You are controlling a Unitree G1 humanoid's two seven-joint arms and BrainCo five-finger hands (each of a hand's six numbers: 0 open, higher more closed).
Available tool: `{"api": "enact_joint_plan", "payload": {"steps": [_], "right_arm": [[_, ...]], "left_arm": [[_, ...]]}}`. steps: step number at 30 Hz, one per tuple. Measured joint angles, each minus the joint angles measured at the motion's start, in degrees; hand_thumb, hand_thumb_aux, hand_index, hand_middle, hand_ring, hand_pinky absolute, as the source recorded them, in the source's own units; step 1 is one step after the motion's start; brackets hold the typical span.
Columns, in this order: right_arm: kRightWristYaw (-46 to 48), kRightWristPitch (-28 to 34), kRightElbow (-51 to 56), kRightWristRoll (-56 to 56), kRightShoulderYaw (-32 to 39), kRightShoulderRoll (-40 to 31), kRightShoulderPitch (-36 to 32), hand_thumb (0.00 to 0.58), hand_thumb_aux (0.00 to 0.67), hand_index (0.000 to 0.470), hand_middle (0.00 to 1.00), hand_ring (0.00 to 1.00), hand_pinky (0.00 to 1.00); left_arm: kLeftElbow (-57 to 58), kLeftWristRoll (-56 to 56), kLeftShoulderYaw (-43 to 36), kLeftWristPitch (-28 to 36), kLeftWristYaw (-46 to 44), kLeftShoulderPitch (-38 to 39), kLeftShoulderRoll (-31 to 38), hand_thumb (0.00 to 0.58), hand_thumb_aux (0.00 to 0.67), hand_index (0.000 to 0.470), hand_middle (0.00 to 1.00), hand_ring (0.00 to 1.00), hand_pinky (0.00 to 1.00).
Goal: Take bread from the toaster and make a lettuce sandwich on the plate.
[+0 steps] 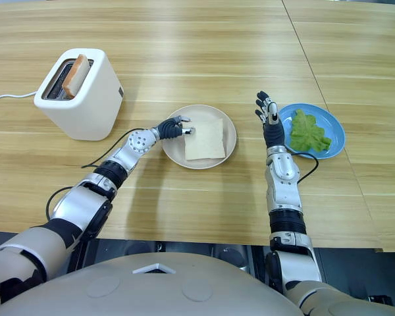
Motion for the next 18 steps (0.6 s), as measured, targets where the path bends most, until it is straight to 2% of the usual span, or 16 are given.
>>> {"api": "enact_joint_plan", "payload": {"steps": [6, 12, 15, 18], "right_arm": [[0.57, 0.41, -2.49, 0.02, -0.14, -1.21, 0.76, 0.0, 0.0, 0.0, 0.0, 0.0, 0.0], [0.09, 0.14, -5.65, -2.39, 0.22, -3.71, 1.23, 0.0, 0.0, 0.0, 0.0, 0.0, 0.0], [-4.84, -2.79, -7.1, -11.71, -0.19, -11.42, 1.63, 0.0, 0.0, 0.0, 0.0, 0.0, 0.0], [-13.4, -4.79, -5.71, -24.64, -1.57, -21.92, 0.28, 0.0, 0.0, 0.0, 0.0, 0.0, 0.0]], "left_arm": [[-18.14, 6.79, 0.25, 0.25, 9.29, 4.74, 5.81, 0.0, 0.0, 0.0, 0.0, 0.0, 0.0], [-41.15, 10.78, 2.93, 2.39, 14.21, 11.6, 7.16, 0.0, 0.0, 0.0, 0.0, 0.0, 0.0], [-47.83, 10.56, 5.41, 4.31, 14.71, 14.27, 7.47, 0.0, 0.0, 0.0, 0.0, 0.0, 0.0], [-47.91, 9.34, 7.82, 5.89, 14.61, 15.35, 7.97, 0.0, 0.0, 0.0, 0.0, 0.0, 0.0]]}}
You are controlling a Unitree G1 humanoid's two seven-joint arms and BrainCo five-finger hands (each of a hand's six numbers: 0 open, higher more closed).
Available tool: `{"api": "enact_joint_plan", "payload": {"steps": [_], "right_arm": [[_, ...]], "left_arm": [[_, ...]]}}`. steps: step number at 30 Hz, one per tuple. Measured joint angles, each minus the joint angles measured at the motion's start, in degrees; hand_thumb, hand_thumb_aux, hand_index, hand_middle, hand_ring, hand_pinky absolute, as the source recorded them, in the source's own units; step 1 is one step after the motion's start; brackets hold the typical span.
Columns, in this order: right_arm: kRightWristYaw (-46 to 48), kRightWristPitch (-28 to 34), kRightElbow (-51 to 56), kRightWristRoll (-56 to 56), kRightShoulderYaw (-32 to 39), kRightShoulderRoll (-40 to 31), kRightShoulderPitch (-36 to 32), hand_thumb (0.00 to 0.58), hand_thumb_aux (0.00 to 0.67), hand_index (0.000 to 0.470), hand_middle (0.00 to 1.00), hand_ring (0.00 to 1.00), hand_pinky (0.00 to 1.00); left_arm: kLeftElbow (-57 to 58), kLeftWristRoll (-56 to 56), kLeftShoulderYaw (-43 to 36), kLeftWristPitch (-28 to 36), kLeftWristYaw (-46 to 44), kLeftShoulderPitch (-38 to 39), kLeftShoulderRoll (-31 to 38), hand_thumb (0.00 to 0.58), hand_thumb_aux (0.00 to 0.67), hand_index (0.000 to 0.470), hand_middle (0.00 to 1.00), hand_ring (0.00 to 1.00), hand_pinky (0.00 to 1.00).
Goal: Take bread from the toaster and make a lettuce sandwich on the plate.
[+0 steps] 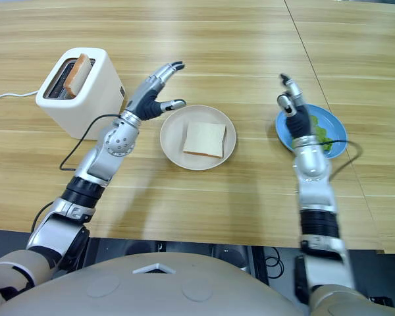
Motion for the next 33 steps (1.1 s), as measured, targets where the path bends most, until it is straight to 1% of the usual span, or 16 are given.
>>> {"api": "enact_joint_plan", "payload": {"steps": [1, 2, 4, 7, 11, 15, 18, 23, 30, 31, 32, 33], "right_arm": [[-3.14, 0.26, 1.65, -4.59, 0.95, -2.94, -0.77, 0.0, 0.0, 0.0, 0.0, 0.0, 0.0], [-7.76, 1.81, 5.67, -12.59, 4.01, -8.87, -2.27, 0.0, 0.0, 0.0, 0.0, 0.0, 0.0], [-14.2, 4.97, 13.62, -23.18, 8.45, -15.99, -5.44, 0.0, 0.0, 0.0, 0.0, 0.0, 0.0], [-19.92, 6.81, 24.72, -30.77, 14.5, -19.14, -9.65, 0.0, 0.0, 0.0, 0.0, 0.0, 0.0], [-24.68, 5.45, 39.01, -34.84, 23.12, -18.32, -14.32, 0.0, 0.0, 0.0, 0.0, 0.0, 0.0], [-27.85, 5.08, 47.77, -35.98, 28.04, -16.39, -18.29, 0.0, 0.0, 0.0, 0.0, 0.0, 0.0], [-28.91, 5.47, 52.75, -36.15, 31.29, -14.81, -19.27, 0.0, 0.0, 0.0, 0.0, 0.0, 0.0], [-28.94, 6.18, 57.99, -35.4, 34.01, -13.63, -19.27, 0.0, 0.0, 0.0, 0.0, 0.0, 0.0], [-26.44, 8.49, 60.6, -33.26, 35.41, -13.31, -19.29, 0.0, 0.0, 0.0, 0.0, 0.0, 0.0], [-25.57, 8.72, 60.77, -33.07, 35.5, -13.21, -19.29, 0.436, 0.336, 0.231, 0.0, 0.0, 0.0], [-24.7, 8.8, 60.92, -32.75, 35.6, -13.12, -19.29, 0.466, 0.373, 0.256, 0.02, 0.02, 0.02], [-23.92, 8.78, 61.0, -31.91, 35.57, -12.97, -19.29, 0.466, 0.373, 0.256, 0.02, 0.02, 0.02]], "left_arm": [[0.79, -0.56, 0.24, 0.11, -0.01, -0.04, -0.09, 0.0, 0.0, 0.0, 0.0, 0.0, 0.0], [2.9, -1.69, 0.61, 0.1, -0.04, -0.14, -0.46, 0.0, 0.0, 0.0, 0.0, 0.0, 0.0], [7.94, -3.26, 1.61, 0.26, 0.05, 0.02, -0.69, 0.0, 0.0, 0.0, 0.0, 0.0, 0.0], [13.82, -5.26, 2.67, 0.06, 0.36, 0.61, -0.98, 0.0, 0.0, 0.0, 0.0, 0.0, 0.0], [17.52, -9.42, 4.74, -2.66, 0.74, 2.43, -1.5, 0.0, 0.0, 0.0, 0.0, 0.0, 0.0], [20.25, -13.22, 7.11, -4.31, 0.68, 2.7, -1.75, 0.0, 0.0, 0.0, 0.0, 0.0, 0.0], [22.28, -15.62, 8.64, -4.72, 0.34, 2.85, -1.85, 0.0, 0.0, 0.0, 0.0, 0.0, 0.0], [23.3, -17.59, 9.75, -5.63, 0.03, 2.84, -1.9, 0.0, 0.0, 0.0, 0.0, 0.0, 0.0], [23.66, -17.86, 9.79, -5.73, -0.15, 2.84, -1.99, 0.0, 0.0, 0.0, 0.0, 0.0, 0.0], [23.66, -17.86, 9.78, -5.75, -0.16, 2.84, -2.02, 0.0, 0.0, 0.0, 0.0, 0.0, 0.0], [23.66, -17.85, 9.78, -5.75, -0.17, 2.84, -2.02, 0.0, 0.0, 0.0, 0.0, 0.0, 0.0], [23.66, -17.83, 9.77, -5.77, -0.18, 2.84, -2.03, 0.0, 0.0, 0.0, 0.0, 0.0, 0.0]]}}
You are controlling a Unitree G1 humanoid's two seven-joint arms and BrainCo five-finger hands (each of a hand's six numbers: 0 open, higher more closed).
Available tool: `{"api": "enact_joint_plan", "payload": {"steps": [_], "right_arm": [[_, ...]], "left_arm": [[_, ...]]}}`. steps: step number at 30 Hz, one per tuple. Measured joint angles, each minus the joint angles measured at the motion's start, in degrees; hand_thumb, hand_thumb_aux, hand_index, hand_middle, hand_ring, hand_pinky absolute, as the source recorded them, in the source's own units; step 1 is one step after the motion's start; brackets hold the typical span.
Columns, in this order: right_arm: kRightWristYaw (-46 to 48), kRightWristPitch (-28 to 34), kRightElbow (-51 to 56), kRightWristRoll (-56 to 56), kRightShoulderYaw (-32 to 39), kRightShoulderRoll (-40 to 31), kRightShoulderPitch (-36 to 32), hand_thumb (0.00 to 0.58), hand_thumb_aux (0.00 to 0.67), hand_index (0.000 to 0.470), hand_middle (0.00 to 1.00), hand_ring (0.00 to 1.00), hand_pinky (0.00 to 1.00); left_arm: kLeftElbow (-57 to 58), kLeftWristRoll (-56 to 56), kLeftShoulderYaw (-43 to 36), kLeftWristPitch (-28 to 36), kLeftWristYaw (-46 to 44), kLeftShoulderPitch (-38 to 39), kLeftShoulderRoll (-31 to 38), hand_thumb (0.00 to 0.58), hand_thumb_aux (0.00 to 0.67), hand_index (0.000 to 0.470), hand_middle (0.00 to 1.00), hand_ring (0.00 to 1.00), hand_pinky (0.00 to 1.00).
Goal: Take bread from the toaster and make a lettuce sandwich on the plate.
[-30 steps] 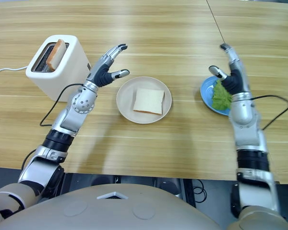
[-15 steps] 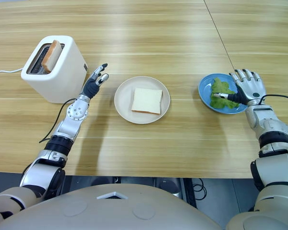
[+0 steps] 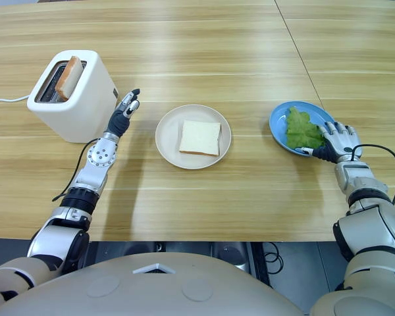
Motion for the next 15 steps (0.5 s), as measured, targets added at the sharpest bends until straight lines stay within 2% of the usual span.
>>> {"api": "enact_joint_plan", "payload": {"steps": [1, 2, 3, 15], "right_arm": [[0.49, -0.02, -0.02, 0.55, -0.03, 0.06, -0.08, 0.512, 0.441, 0.303, 0.27, 0.27, 0.27], [0.67, -0.06, -0.07, 1.23, -0.16, 0.08, -0.25, 0.58, 0.67, 0.46, 0.82, 0.82, 0.82], [0.76, -0.1, -0.25, 1.39, -0.22, 0.08, -0.44, 0.58, 0.67, 0.46, 1.0, 1.0, 1.0], [0.36, -0.89, -0.94, 3.88, 0.37, 0.19, -0.83, 0.58, 0.67, 0.46, 1.0, 1.0, 1.0]], "left_arm": [[0.0, 0.0, -0.02, -0.03, -0.01, 0.0, -0.03, 0.0, 0.0, 0.0, 0.0, 0.0, 0.0], [0.0, 0.02, -0.03, -0.06, -0.02, 0.0, -0.1, 0.0, 0.0, 0.0, 0.0, 0.0, 0.0], [0.0, 0.03, -0.06, -0.08, -0.02, 0.0, -0.12, 0.0, 0.0, 0.0, 0.0, 0.0, 0.0], [0.03, 0.5, -0.12, -0.13, -0.02, 0.01, -0.27, 0.0, 0.0, 0.0, 0.0, 0.0, 0.0]]}}
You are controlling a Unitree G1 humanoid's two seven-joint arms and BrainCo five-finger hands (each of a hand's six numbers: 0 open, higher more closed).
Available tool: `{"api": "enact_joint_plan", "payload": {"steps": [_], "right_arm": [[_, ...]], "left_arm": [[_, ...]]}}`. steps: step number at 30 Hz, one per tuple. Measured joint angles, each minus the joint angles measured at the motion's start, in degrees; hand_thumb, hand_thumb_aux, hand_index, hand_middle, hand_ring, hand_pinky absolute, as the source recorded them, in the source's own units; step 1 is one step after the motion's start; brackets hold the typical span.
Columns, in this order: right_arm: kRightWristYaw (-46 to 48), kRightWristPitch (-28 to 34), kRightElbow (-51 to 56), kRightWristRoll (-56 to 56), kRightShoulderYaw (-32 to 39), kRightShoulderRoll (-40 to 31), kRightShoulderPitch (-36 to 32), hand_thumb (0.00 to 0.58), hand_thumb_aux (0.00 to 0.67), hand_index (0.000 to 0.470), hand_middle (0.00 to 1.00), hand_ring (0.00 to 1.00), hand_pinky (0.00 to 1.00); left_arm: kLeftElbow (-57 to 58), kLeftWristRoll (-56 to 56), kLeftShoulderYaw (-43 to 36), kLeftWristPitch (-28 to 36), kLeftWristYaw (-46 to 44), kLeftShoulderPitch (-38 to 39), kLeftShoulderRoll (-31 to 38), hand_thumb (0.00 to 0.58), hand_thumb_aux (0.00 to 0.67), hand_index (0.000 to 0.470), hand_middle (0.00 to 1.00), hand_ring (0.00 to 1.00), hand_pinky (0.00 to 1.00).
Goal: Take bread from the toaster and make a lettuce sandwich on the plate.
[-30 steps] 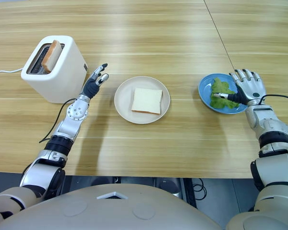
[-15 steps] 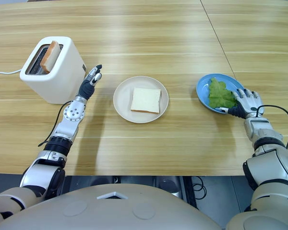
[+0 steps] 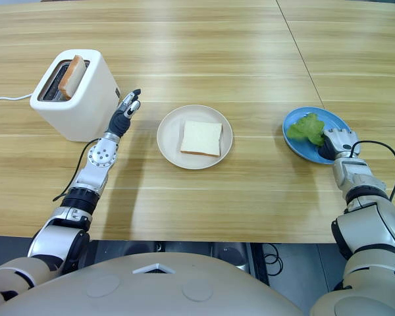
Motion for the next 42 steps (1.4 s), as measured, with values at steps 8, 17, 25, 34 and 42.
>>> {"api": "enact_joint_plan", "payload": {"steps": [8, 17, 25, 34, 42], "right_arm": [[-3.87, -3.48, -6.69, 2.31, -0.9, -2.71, 3.01, 0.58, 0.67, 0.46, 1.0, 1.0, 1.0], [-0.89, 1.0, -40.72, 5.65, -10.98, -9.4, 15.86, 0.58, 0.67, 0.46, 1.0, 1.0, 1.0], [5.36, 7.75, -61.75, 5.92, -20.55, -10.27, 24.47, 0.58, 0.67, 0.46, 1.0, 1.0, 1.0], [11.0, 9.6, -74.28, 5.91, -24.52, -6.3, 24.37, 0.58, 0.67, 0.46, 1.0, 1.0, 1.0], [15.83, 8.23, -77.03, 4.78, -18.16, 5.42, 16.08, 0.58, 0.67, 0.46, 1.0, 1.0, 1.0]], "left_arm": [[0.25, 0.0, 0.05, -0.51, 0.12, 0.37, -0.08, 0.0, 0.0, 0.0, 0.0, 0.0, 0.0], [0.78, -0.26, 0.39, -0.97, 1.22, 0.56, -0.25, 0.0, 0.0, 0.0, 0.0, 0.0, 0.0], [2.87, -0.3, 0.5, -1.85, 1.75, 0.41, -0.49, 0.0, 0.0, 0.0, 0.0, 0.0, 0.0], [6.04, -1.11, 1.22, -2.75, 2.32, -0.42, -0.68, 0.0, 0.0, 0.0, 0.0, 0.0, 0.0], [8.33, -1.23, 1.31, -3.59, 2.66, -1.29, -1.28, 0.0, 0.0, 0.0, 0.0, 0.0, 0.0]]}}
